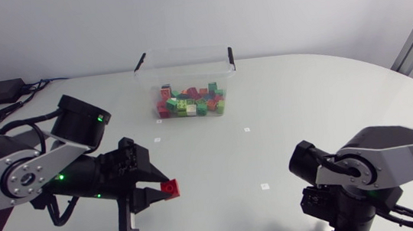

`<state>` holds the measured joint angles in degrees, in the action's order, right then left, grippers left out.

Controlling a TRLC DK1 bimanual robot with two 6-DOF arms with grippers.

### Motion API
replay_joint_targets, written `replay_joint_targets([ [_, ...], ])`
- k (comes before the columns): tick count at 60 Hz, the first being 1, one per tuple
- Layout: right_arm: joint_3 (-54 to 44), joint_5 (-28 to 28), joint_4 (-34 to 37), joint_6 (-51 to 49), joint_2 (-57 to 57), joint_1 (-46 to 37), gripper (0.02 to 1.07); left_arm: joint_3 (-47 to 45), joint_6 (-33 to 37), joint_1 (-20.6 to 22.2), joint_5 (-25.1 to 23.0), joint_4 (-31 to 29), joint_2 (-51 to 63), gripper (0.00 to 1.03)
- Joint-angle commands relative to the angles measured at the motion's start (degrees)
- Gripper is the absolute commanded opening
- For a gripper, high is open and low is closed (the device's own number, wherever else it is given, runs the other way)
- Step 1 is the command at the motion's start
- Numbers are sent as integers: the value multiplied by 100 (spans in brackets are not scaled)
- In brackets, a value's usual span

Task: Place the duplo bricks in the container

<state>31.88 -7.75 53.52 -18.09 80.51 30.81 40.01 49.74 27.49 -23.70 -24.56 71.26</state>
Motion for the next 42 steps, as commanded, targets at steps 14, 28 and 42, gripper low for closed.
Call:
replay_joint_targets([
  [14,758,133,185,-151,-123,-136,38,772,-307,-639,-222,241,10,3],
  [28,1936,775,300,-204,-71,-655,38,1299,-1115,-947,-337,1137,432,3],
  [42,2525,1214,36,-151,105,-804,38,1835,-2020,-1298,-337,2174,1223,3],
])
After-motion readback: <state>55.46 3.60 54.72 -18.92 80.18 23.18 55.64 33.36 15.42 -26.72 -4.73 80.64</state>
